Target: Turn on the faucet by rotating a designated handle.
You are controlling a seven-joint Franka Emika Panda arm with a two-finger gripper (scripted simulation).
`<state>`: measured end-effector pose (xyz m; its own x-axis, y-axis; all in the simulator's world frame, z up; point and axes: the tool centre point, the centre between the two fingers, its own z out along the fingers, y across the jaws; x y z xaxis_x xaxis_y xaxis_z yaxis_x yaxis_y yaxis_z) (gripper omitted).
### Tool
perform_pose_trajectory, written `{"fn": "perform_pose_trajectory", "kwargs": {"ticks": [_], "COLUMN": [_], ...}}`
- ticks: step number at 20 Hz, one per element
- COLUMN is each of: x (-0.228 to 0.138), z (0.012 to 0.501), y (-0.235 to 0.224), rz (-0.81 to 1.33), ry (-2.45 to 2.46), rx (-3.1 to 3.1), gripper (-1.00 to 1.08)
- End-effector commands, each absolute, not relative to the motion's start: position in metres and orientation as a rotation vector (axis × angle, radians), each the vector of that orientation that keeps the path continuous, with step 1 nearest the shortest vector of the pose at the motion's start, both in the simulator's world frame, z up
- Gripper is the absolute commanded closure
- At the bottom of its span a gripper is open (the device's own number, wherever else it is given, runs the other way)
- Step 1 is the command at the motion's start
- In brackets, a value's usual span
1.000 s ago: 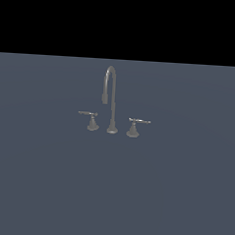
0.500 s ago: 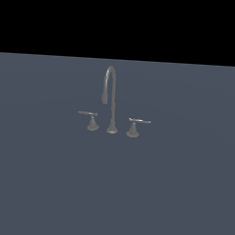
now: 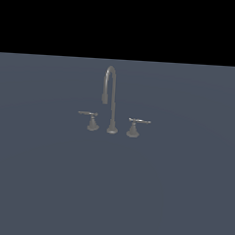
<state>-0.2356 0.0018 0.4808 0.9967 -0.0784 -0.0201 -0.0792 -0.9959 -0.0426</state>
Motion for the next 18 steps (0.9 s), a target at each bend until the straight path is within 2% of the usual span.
{"fn": "perform_pose_trajectory", "kwargs": {"ticks": [1,18], "x": [-0.226,-0.112], "z": [0.479,0.434], "y": [0.004,0.033], "rz": [0.033,0.105], "ry": [0.166,0.723], "rx": [-3.084,-2.918], "gripper": [1.08,1.08]}}
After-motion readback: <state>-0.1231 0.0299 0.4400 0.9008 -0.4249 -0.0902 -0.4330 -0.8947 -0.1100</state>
